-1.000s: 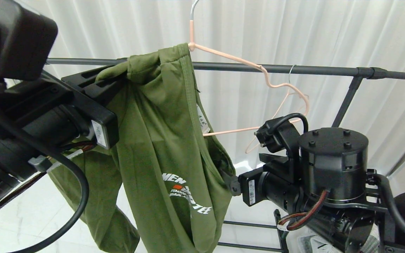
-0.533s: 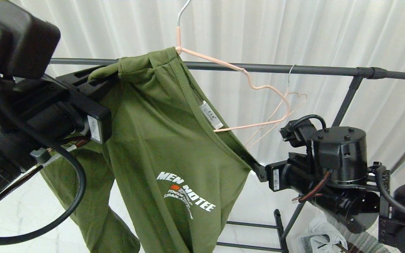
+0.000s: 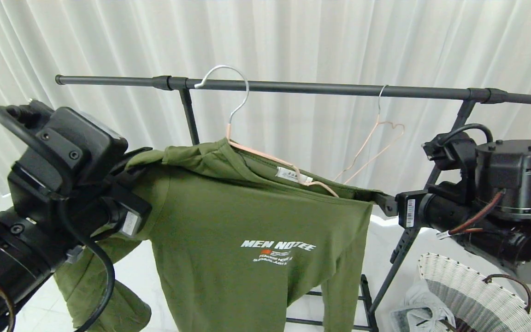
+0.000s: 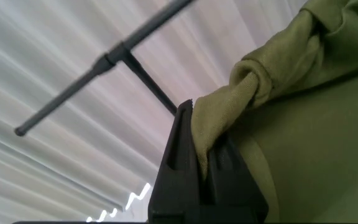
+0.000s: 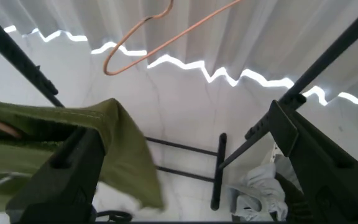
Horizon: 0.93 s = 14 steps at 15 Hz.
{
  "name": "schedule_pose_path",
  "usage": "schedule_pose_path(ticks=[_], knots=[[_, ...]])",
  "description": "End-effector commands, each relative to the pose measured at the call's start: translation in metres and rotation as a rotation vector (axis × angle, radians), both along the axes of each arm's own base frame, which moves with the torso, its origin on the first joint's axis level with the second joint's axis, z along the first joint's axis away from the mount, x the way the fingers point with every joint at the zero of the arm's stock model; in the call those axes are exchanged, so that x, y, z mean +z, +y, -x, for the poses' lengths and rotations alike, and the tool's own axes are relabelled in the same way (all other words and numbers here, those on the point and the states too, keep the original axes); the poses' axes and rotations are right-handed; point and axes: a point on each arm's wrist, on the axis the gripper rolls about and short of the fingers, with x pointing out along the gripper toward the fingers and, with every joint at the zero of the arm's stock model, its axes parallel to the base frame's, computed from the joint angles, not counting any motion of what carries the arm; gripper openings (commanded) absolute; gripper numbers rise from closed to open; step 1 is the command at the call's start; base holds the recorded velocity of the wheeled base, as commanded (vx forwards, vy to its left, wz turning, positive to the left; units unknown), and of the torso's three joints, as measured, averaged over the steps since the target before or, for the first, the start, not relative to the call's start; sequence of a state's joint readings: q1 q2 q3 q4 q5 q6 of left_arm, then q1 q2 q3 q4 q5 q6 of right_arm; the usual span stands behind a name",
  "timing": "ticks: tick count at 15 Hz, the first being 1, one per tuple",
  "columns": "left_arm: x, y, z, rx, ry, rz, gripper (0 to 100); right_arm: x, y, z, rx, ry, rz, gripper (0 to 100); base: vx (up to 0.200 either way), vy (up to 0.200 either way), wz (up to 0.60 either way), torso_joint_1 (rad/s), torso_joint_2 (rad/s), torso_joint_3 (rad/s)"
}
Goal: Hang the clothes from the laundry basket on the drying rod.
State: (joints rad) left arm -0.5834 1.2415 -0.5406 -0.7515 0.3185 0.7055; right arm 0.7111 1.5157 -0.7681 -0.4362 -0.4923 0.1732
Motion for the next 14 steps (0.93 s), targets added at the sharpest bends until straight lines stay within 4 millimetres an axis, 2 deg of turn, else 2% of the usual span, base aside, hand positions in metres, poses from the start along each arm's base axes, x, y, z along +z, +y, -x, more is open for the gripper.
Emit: schedule_pose_path(ticks=[1,2,4,7,10,12,14], knots=[[-0.008,0.001,0.0,0.007,0.023,-0.015,0,0.018,-0.01,0.014,0.012,-0.045,-0.032,100,0.0,0.0,0.0,0.0,0.0,0.0],[-0.008,0.002,-0.001,0.013,0.026,-0.017,0,0.02,-0.011,0.018,0.02,-0.048,-0.03,100,0.0,0.0,0.0,0.0,0.0,0.0],[-0.01,0.0,-0.003,0.011,0.037,-0.009,0,0.034,-0.01,0.041,0.111,-0.057,-0.044,100,0.0,0.0,0.0,0.0,0.0,0.0],[-0.007,-0.005,-0.006,-0.012,0.014,0.099,0,0.053,-0.001,0.072,0.343,-0.066,-0.048,100,0.0,0.0,0.0,0.0,0.0,0.0],[-0.001,-0.017,-0.002,-0.079,-0.04,0.156,0,0.068,0.011,0.068,0.485,-0.155,0.078,100,0.0,0.0,0.0,0.0,0.0,0.0],[0.0,-0.022,0.002,-0.112,-0.05,0.166,0,0.073,0.023,0.06,0.516,-0.187,0.132,100,0.0,0.0,0.0,0.0,0.0,0.0],[0.001,-0.027,0.006,-0.145,-0.053,0.169,0,0.074,0.043,0.044,0.542,-0.228,0.225,100,0.0,0.0,0.0,0.0,0.0,0.0]])
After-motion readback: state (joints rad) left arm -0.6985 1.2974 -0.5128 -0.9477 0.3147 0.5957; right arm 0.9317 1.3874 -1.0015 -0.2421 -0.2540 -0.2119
